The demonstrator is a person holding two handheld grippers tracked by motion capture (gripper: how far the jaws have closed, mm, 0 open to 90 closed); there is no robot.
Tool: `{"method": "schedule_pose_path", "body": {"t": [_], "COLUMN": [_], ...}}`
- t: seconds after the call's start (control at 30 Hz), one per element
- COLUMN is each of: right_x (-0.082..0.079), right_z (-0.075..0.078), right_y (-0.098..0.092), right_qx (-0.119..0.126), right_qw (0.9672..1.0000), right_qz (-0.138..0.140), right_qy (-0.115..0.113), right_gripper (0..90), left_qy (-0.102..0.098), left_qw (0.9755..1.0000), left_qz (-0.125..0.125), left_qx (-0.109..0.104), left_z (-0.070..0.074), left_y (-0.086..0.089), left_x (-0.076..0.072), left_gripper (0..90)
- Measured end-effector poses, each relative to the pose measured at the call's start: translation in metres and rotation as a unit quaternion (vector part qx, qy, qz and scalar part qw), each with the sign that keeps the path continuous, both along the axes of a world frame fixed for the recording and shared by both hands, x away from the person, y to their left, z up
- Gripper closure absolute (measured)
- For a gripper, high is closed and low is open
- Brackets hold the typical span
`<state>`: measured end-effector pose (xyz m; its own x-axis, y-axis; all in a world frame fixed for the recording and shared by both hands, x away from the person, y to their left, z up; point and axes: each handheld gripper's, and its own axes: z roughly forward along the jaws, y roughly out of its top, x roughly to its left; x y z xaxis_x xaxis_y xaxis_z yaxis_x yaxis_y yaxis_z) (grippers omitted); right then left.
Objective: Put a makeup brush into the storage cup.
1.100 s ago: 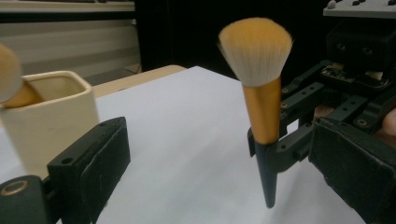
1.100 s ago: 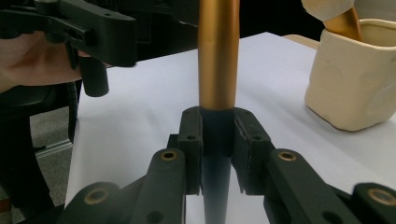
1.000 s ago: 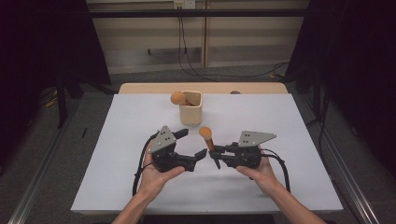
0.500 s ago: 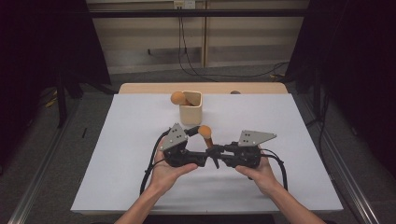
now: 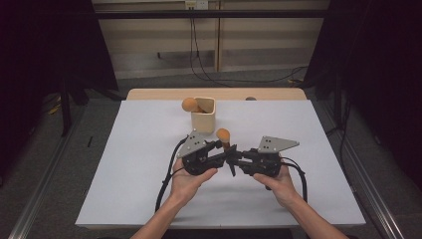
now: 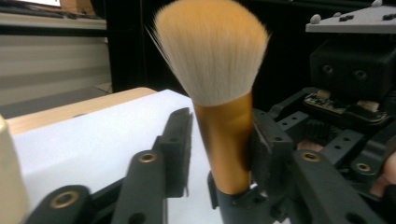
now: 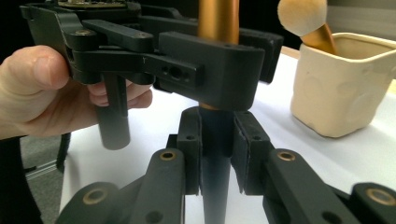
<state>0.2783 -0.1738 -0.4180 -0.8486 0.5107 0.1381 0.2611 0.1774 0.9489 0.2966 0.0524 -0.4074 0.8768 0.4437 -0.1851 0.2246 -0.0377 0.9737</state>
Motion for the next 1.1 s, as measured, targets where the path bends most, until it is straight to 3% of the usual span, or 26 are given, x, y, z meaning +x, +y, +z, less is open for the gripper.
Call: {"method": "schedule_pose_path", "body": {"t": [0.2,0.73,0.97,1.1], "right_x": [0.0004,0.001,0.0002,-0.0005], "right_z": [-0.0014,-0.005,-0.0077,-0.0077], "right_y": [0.0003,0.0003,0.0016,0.0003], "right_qx": [-0.005,-0.008,-0.016,-0.018], "right_qw": [1.0,0.9999,0.9998,0.9998], "right_qz": [-0.002,-0.002,-0.005,-0.009], "right_qy": [-0.001,0.008,0.008,0.004], "right_gripper": [75.3,73.1,64.2,51.6], "left_qy": [0.009,0.006,0.002,0.003], "left_qw": [0.9999,0.9997,0.9997,0.9998], "left_qz": [-0.009,-0.019,-0.021,-0.014], "left_qx": [0.0,0.011,0.014,0.011], "left_z": [-0.0005,-0.0003,0.0022,0.0028], "left_y": [-0.0002,-0.0018,-0.0008,0.0033], "left_x": [0.0009,0.0026,0.0028,0.0056], "left_gripper": [70.1,70.6,70.6,70.6]}}
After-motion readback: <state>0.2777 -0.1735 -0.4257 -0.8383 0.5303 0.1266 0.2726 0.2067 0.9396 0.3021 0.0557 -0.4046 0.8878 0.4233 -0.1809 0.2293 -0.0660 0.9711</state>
